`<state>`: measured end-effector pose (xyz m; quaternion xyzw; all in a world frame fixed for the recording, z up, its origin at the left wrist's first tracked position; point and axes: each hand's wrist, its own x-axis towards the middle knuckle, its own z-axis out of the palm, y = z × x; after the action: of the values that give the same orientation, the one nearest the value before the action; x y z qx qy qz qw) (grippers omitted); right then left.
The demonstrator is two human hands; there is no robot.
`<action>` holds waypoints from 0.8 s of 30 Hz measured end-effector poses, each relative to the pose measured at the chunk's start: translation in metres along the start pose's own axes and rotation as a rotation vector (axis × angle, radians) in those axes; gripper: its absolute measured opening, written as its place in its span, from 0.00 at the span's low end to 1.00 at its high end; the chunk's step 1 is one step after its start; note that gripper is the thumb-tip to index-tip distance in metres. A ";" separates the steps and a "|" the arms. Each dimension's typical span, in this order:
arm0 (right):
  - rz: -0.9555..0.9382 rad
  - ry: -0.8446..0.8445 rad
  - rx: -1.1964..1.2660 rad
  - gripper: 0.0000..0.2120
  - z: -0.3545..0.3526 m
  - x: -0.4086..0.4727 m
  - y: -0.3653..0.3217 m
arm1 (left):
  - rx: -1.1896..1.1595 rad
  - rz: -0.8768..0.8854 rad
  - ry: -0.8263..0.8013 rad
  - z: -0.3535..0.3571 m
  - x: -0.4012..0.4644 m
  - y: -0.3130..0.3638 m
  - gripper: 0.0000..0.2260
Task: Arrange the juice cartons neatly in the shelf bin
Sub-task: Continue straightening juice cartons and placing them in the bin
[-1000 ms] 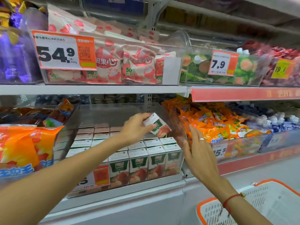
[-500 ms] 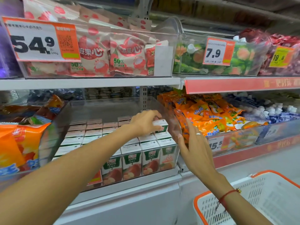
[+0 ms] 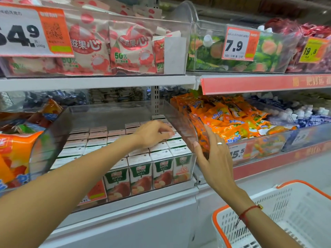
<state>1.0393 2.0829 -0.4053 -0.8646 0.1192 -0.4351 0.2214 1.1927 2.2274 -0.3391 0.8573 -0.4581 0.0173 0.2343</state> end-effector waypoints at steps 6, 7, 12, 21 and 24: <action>0.012 0.006 0.010 0.26 0.008 -0.002 0.004 | 0.210 -0.092 -0.125 -0.017 0.026 -0.016 0.14; 0.012 0.007 0.009 0.26 0.009 -0.002 0.004 | 0.236 -0.096 -0.146 -0.018 0.030 -0.017 0.15; 0.019 0.017 0.012 0.25 0.013 -0.003 0.006 | 0.245 -0.105 -0.265 -0.023 0.045 -0.017 0.18; 0.020 0.009 0.015 0.27 0.012 -0.002 0.004 | 0.352 -0.067 -0.309 -0.027 0.051 -0.012 0.17; 0.011 -0.018 0.011 0.28 0.010 -0.002 0.003 | 0.297 -0.081 -0.192 -0.026 0.047 -0.011 0.17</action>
<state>1.0458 2.0837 -0.4139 -0.8666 0.1195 -0.4268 0.2293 1.2340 2.2071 -0.3084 0.8980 -0.4357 -0.0066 0.0609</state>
